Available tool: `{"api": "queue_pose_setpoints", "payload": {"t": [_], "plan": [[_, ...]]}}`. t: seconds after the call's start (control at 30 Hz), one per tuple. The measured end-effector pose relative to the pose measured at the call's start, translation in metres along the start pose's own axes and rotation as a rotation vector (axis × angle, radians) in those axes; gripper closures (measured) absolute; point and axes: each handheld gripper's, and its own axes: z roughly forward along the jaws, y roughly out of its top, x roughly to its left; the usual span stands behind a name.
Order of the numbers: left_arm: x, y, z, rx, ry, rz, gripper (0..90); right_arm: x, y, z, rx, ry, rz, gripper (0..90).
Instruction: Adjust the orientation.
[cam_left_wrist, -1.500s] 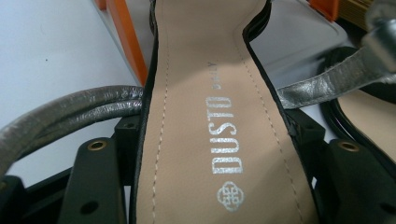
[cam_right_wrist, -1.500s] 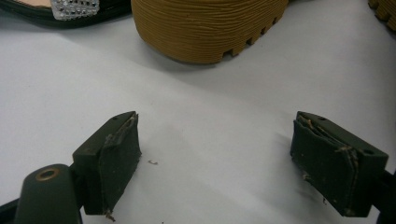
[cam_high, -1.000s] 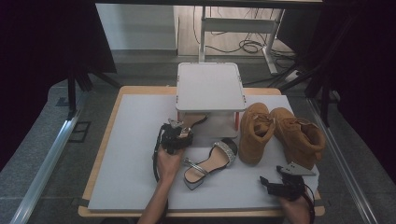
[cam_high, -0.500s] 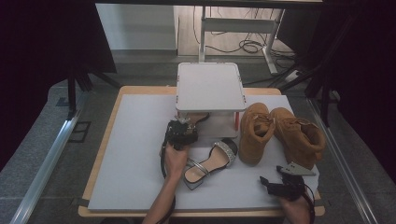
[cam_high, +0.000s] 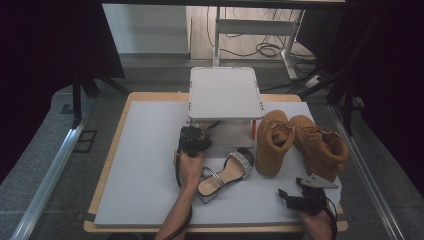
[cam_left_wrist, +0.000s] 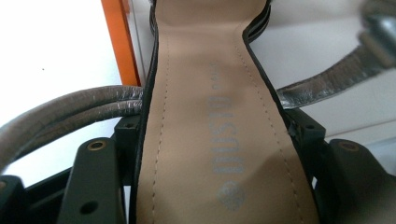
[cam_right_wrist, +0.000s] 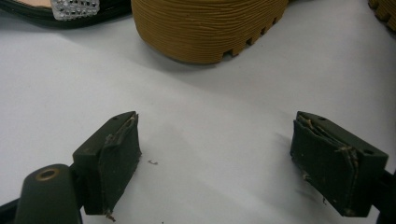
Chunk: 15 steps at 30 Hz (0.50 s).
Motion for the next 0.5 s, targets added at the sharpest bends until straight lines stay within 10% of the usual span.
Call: {"api": "queue_pose_setpoints", "payload": {"t": [0.5], "plan": [[0.0052, 0.0002, -0.0061, 0.032, -0.094, 0.069, 24.4, 0.0, 0.0, 0.0, 0.0, 0.0, 0.0, 15.6]]}}
